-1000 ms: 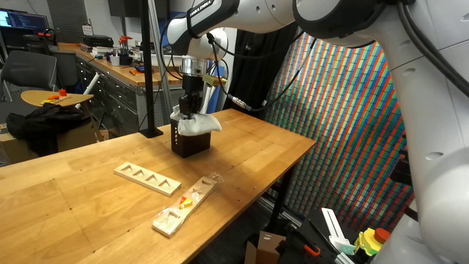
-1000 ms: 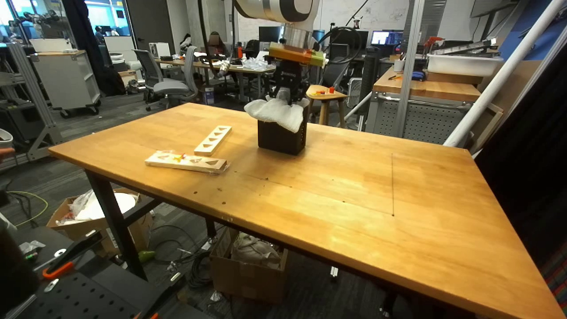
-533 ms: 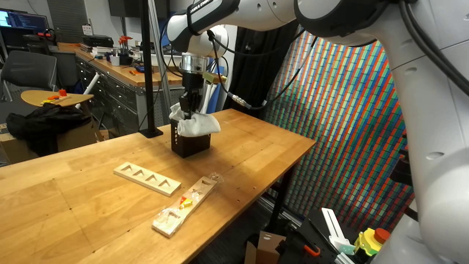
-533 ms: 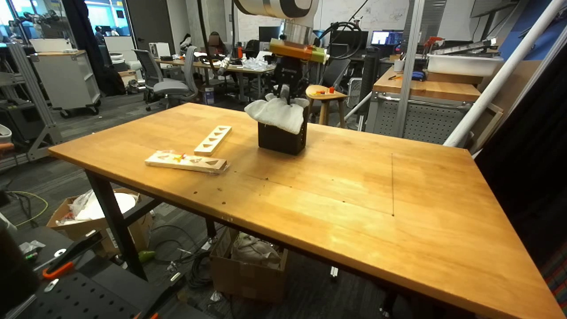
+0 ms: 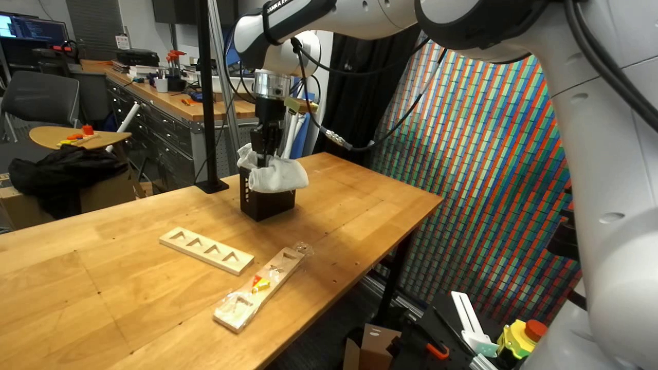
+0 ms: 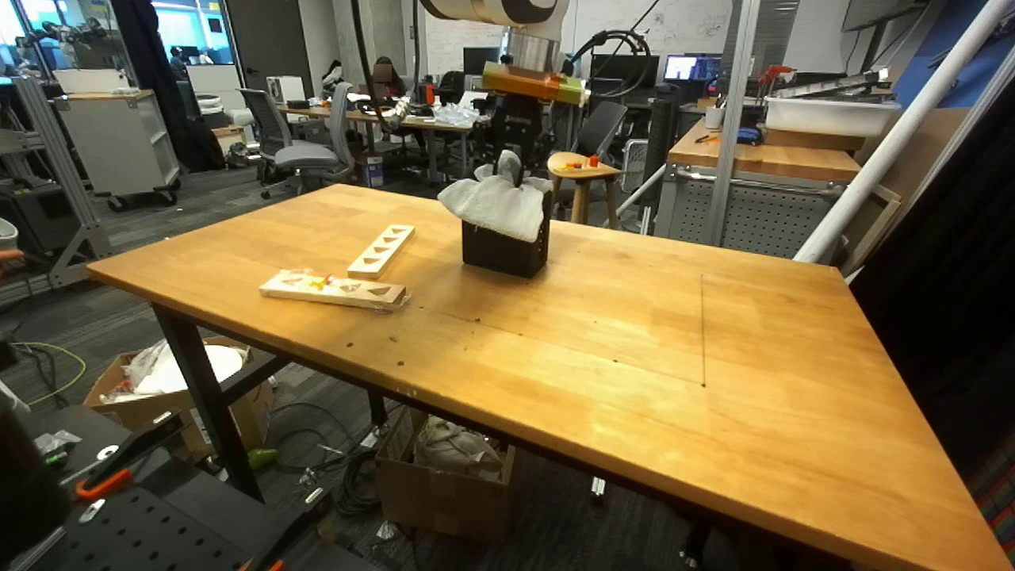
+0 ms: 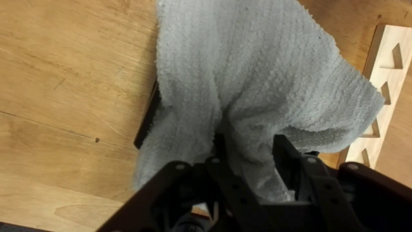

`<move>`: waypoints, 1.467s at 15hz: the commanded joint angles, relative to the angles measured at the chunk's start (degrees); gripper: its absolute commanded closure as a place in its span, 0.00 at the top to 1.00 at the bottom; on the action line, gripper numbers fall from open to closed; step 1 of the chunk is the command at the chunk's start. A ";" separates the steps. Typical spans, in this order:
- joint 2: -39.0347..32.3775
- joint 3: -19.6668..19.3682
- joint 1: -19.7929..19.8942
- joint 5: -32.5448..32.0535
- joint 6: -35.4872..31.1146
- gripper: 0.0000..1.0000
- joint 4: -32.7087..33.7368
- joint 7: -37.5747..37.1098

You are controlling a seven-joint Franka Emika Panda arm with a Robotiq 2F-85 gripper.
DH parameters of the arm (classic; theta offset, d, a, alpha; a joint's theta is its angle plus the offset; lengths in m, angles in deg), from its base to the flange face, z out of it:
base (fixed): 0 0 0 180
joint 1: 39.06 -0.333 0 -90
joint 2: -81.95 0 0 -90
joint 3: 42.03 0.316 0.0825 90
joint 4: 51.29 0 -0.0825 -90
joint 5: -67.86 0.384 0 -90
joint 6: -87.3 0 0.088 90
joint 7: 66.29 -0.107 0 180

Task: Put the towel inside the black basket

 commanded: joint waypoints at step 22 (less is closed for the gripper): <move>6.38 -1.16 -1.35 -6.89 -0.46 0.02 0.04 -1.46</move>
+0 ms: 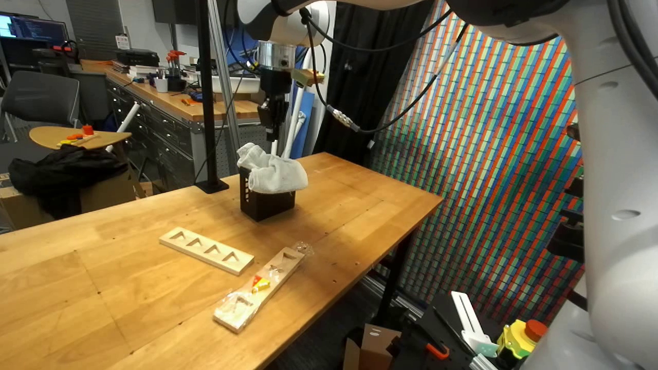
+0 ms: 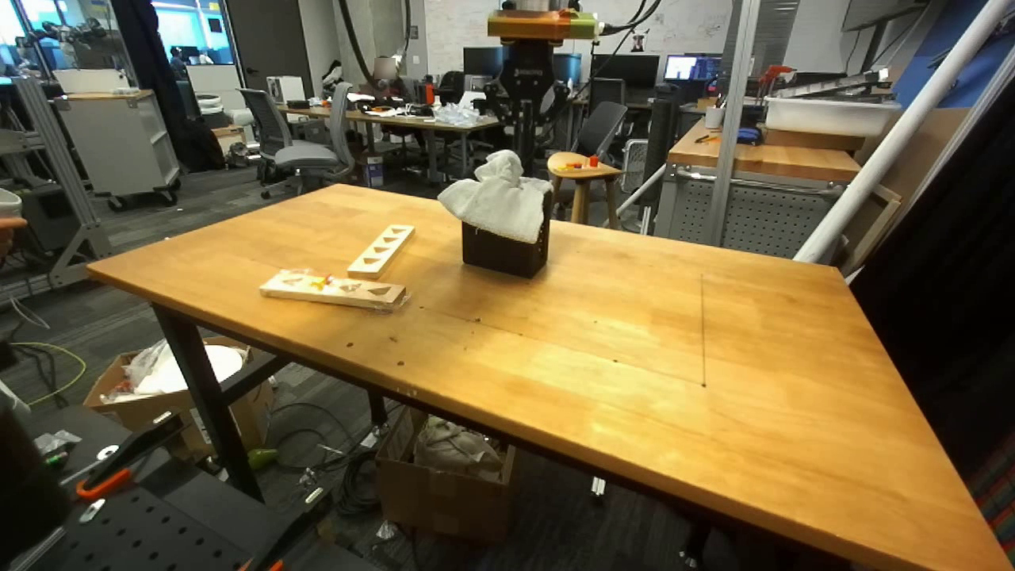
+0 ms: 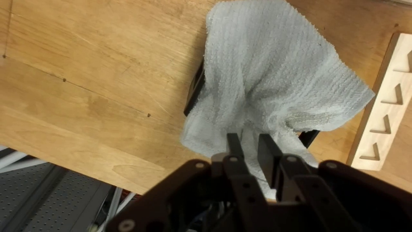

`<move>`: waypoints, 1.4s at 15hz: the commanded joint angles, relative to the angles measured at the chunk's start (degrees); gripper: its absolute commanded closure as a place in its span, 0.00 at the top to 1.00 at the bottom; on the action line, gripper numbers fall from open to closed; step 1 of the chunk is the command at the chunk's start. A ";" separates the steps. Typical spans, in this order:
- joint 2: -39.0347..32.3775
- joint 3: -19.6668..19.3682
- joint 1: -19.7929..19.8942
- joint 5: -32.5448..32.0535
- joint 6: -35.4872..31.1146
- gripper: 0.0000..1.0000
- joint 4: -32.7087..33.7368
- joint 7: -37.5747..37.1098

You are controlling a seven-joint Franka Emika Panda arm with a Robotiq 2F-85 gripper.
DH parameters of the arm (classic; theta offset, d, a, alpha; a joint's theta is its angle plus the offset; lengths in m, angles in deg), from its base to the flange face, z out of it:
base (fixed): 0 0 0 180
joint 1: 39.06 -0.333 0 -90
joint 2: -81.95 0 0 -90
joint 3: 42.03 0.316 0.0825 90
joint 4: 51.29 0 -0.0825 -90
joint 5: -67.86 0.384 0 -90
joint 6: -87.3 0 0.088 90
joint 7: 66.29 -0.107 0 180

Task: Put the towel inside the black basket

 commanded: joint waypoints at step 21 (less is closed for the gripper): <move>-4.44 0.49 -0.89 1.89 -2.28 0.00 -1.14 -4.12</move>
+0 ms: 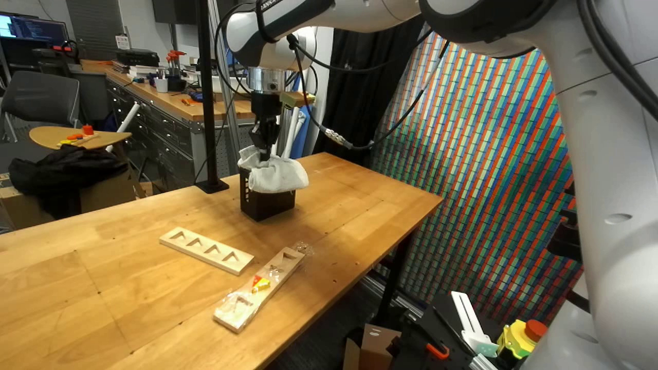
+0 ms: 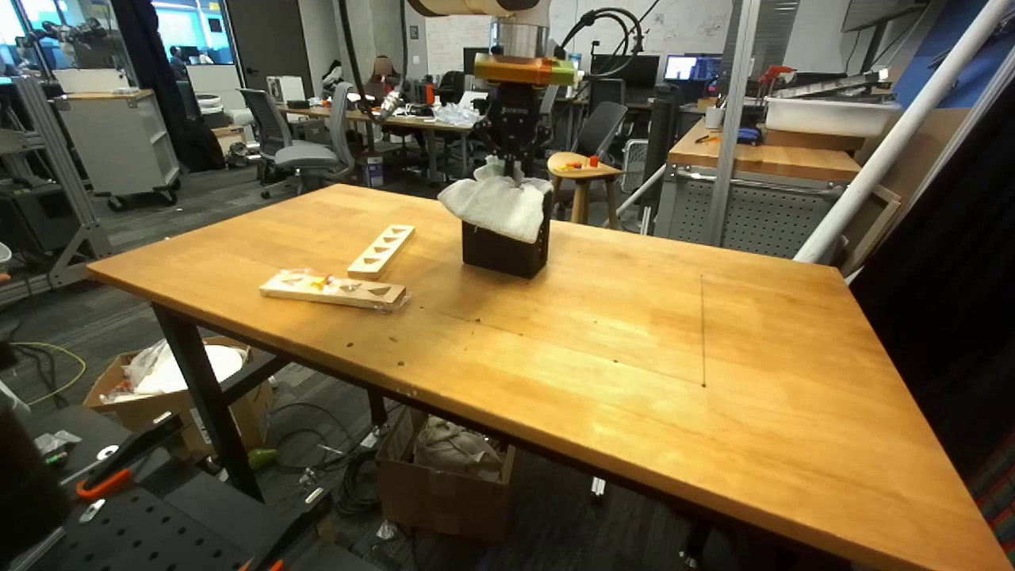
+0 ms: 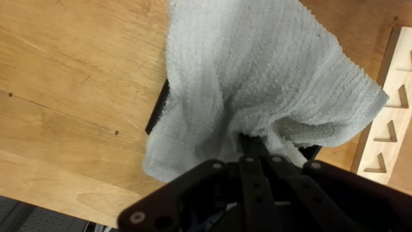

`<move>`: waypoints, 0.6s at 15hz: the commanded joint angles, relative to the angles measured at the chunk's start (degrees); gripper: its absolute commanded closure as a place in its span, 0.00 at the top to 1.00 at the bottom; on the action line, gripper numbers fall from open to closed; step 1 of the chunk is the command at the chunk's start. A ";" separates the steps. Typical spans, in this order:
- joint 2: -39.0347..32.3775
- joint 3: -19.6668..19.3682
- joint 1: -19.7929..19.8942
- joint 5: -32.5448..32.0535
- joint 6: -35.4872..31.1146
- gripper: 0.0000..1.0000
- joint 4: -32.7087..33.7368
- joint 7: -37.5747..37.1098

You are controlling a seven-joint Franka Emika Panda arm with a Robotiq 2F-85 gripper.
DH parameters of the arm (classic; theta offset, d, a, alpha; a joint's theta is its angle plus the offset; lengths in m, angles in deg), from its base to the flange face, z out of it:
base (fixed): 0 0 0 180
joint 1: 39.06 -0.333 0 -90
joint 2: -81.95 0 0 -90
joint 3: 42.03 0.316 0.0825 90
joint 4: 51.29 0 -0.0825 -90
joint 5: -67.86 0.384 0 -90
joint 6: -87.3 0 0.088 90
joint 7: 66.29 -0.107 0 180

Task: Put the towel inside the black basket

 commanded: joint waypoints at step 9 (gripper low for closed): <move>-3.21 0.36 0.76 2.93 -0.79 0.00 -0.63 -3.43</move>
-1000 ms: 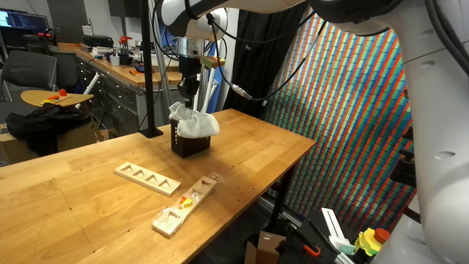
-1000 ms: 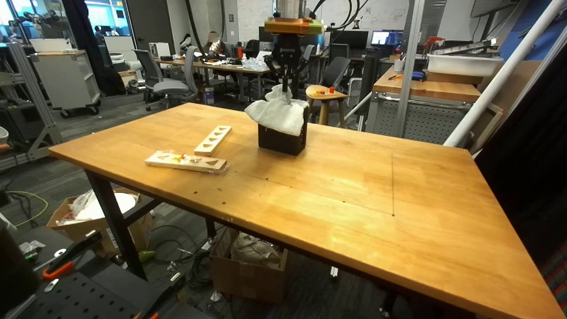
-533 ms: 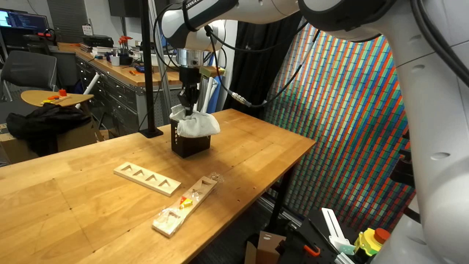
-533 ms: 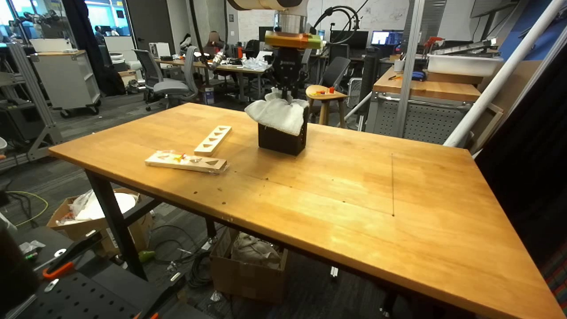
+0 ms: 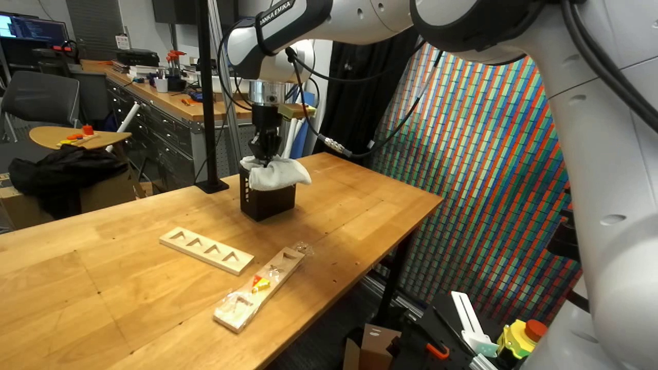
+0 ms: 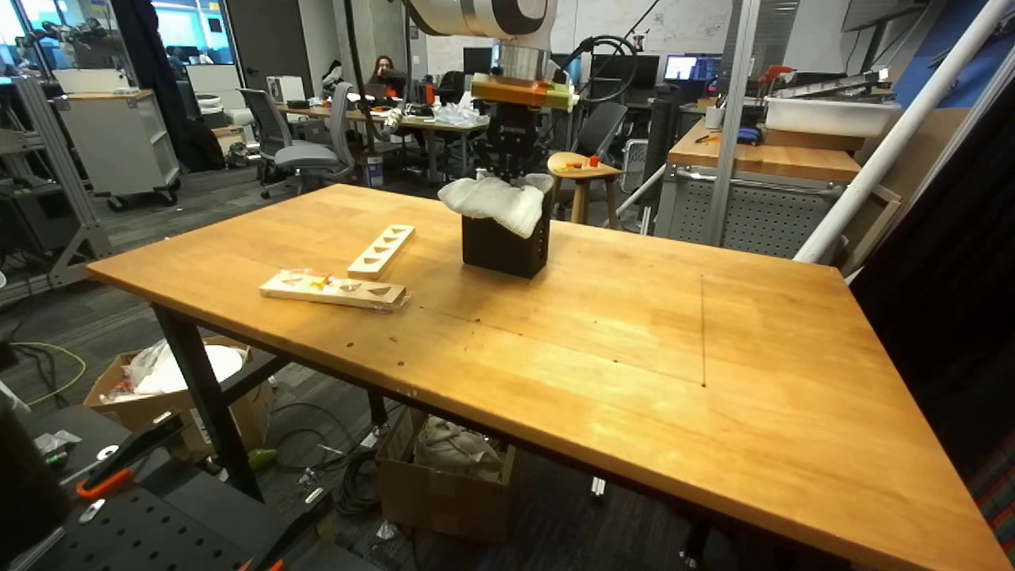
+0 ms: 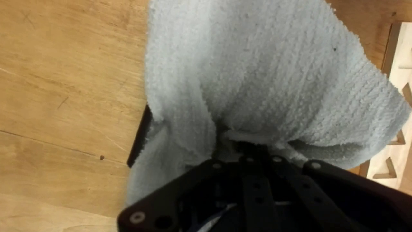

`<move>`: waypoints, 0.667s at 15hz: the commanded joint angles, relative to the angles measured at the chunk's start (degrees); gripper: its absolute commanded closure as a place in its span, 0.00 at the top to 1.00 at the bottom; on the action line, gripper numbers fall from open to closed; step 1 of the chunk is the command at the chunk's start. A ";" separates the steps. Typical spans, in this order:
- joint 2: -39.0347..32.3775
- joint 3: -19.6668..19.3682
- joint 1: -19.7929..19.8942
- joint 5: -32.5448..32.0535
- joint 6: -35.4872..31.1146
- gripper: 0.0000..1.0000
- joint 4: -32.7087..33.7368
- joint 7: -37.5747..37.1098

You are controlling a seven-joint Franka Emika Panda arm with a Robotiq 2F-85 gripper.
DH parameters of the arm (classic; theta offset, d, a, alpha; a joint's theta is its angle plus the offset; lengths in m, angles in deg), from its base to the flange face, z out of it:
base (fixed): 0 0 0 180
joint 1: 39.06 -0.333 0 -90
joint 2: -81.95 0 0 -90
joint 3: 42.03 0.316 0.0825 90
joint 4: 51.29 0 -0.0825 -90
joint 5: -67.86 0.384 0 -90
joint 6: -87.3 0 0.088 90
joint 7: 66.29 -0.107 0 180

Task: Put the towel inside the black basket

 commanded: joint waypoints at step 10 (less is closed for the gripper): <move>-3.44 0.80 1.28 3.66 -1.96 0.00 -0.64 -0.11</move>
